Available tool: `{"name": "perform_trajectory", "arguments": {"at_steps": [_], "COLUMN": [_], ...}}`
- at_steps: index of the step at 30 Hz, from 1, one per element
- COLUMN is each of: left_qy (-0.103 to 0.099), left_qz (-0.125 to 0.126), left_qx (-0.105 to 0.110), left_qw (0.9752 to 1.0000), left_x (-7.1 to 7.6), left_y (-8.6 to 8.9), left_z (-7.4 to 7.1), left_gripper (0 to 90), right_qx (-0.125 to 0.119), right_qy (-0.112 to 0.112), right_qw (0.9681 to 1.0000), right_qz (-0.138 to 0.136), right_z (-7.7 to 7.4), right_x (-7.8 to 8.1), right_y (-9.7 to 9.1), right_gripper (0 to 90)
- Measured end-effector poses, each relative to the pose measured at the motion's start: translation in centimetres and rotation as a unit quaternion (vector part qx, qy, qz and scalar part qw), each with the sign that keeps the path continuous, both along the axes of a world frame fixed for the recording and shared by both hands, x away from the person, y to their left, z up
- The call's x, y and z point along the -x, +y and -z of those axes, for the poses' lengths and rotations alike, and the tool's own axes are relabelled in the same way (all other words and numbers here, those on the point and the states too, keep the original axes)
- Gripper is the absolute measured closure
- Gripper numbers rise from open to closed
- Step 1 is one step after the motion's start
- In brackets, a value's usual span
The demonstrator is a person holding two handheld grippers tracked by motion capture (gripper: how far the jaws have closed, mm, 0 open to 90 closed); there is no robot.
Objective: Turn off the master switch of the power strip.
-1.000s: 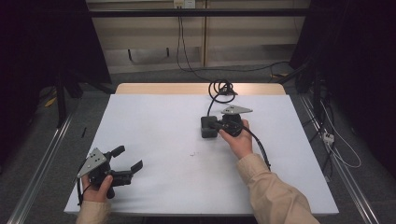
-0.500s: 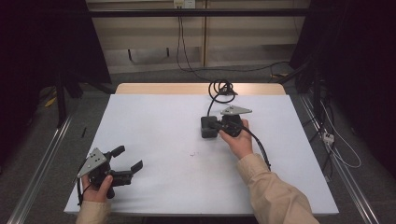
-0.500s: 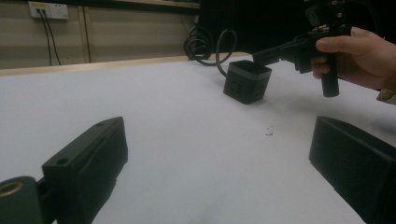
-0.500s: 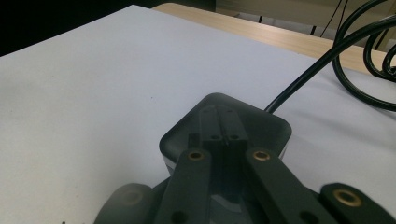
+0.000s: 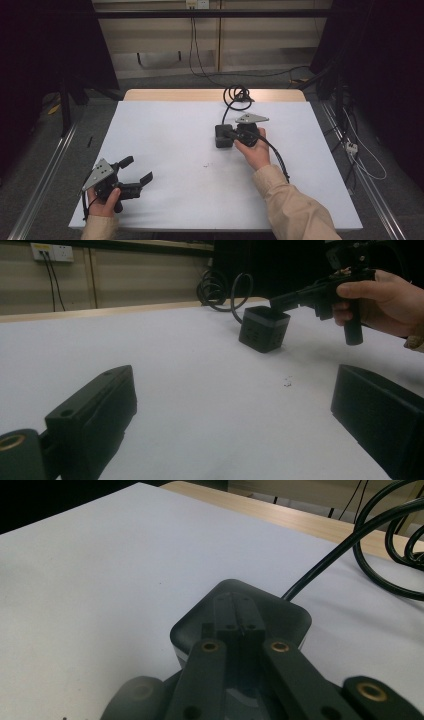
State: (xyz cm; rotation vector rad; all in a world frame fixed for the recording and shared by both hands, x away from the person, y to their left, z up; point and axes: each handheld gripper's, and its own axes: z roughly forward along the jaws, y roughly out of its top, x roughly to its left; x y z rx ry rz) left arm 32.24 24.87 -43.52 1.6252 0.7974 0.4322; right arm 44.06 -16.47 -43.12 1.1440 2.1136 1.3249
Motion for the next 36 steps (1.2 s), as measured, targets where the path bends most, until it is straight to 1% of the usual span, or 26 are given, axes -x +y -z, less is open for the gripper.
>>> {"name": "perform_trajectory", "arguments": {"at_steps": [3,7,8,11,13,18,25,28,30,36], "left_qy": [0.000,0.000,0.001,0.001,0.002,0.002,0.003,0.002,0.002,0.002], "left_qz": [0.000,0.000,0.000,0.002,0.002,0.003,0.003,0.004,0.001,-0.002], "left_qx": [-0.002,-0.002,-0.001,0.001,0.003,0.001,0.003,0.002,0.004,0.004], "left_qw": [1.0000,1.0000,1.0000,1.0000,1.0000,1.0000,1.0000,1.0000,1.0000,1.0000], "left_x": [-0.03,-0.05,-0.04,-0.07,-0.07,-0.11,-0.10,-0.07,0.03,0.14], "left_y": [0.03,0.07,0.06,0.05,0.01,0.17,0.26,0.35,0.41,0.55], "left_z": [0.02,0.02,0.03,0.06,0.07,0.10,0.16,0.14,0.10,0.08], "left_gripper": [4.2,4.1,4.1,4.2,4.2,4.2,4.2,4.1,4.1,4.1], "right_qx": [0.003,-0.001,0.003,0.002,0.006,-0.003,0.002,0.010,0.004,0.005], "right_qy": [-0.002,0.002,-0.001,-0.001,-0.002,0.005,0.005,0.001,0.005,0.004], "right_qw": [1.0000,1.0000,1.0000,1.0000,1.0000,1.0000,1.0000,0.9999,1.0000,1.0000], "right_qz": [0.000,0.001,0.000,0.002,0.002,0.005,0.006,0.006,0.007,0.007], "right_z": [0.00,-0.02,-0.02,-0.02,-0.02,0.02,0.01,-0.05,-0.03,-0.03], "right_x": [0.02,-0.01,0.02,0.04,0.06,0.01,0.07,0.12,0.10,0.11], "right_y": [0.03,0.00,0.04,0.08,0.14,0.03,0.17,0.27,0.22,0.23], "right_gripper": [90.0,90.0,90.0,90.0,90.0,90.0,90.0,90.0,90.0,90.0]}}
